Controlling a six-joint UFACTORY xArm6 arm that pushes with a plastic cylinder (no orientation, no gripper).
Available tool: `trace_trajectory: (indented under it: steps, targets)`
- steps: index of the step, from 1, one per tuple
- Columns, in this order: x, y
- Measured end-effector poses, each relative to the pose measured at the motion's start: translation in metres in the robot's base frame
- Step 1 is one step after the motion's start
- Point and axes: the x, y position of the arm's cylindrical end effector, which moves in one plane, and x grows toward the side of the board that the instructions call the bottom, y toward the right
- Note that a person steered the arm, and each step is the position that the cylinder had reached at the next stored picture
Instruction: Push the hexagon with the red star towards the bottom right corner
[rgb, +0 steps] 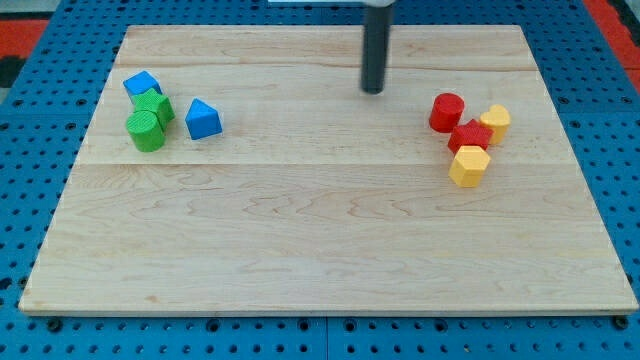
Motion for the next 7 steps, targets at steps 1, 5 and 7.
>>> trace_trajectory:
  steps: [1, 5, 7]
  targets:
    - [-0.03, 0.096]
    - [0.104, 0.134]
    - [0.138, 0.082]
